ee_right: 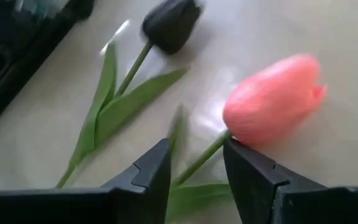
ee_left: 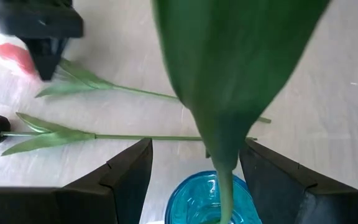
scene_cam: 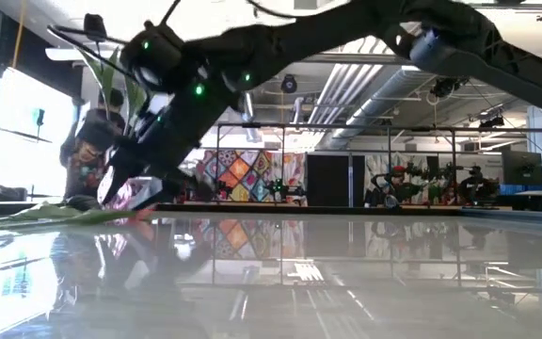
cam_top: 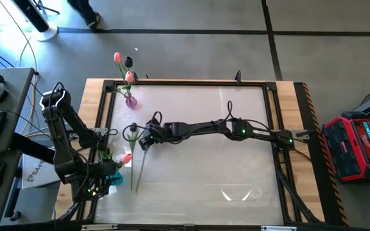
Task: Sort flowers into vase by color
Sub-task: Put the pink flower into the blue glass vase
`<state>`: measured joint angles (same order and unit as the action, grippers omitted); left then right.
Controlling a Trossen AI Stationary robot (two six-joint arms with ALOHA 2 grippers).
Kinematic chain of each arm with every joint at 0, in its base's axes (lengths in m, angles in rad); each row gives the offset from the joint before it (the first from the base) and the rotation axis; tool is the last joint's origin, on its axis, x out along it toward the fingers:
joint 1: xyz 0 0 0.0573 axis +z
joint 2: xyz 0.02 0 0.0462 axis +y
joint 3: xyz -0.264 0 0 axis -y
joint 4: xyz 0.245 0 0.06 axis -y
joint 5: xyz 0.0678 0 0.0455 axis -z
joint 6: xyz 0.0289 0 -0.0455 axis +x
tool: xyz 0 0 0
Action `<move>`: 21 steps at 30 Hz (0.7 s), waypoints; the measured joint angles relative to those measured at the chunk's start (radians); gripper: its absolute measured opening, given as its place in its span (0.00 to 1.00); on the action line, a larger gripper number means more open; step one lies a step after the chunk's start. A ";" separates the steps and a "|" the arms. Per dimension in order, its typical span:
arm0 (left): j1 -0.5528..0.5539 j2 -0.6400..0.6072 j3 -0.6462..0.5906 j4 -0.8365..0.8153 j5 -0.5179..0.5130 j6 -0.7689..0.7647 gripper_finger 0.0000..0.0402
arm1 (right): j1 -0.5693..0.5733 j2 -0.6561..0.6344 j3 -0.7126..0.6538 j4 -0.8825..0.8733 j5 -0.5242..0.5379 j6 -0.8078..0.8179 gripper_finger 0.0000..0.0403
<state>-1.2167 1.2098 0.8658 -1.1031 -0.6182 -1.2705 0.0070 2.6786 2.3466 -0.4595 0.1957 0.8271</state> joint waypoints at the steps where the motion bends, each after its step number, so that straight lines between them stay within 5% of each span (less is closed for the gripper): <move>1: 0.000 0.000 0.000 0.000 0.000 0.000 0.57 | -0.003 0.008 0.000 0.009 -0.033 -0.018 0.35; 14: 0.000 0.000 0.000 0.000 -0.007 0.008 0.57 | -0.015 0.024 0.002 0.028 0.020 0.010 0.33; 21: 0.000 0.000 0.000 0.000 -0.007 0.008 0.57 | -0.027 0.033 0.002 0.035 0.040 -0.040 0.07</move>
<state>-1.2167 1.2098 0.8654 -1.1034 -0.6254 -1.2621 -0.0200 2.7117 2.3486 -0.4249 0.2358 0.7871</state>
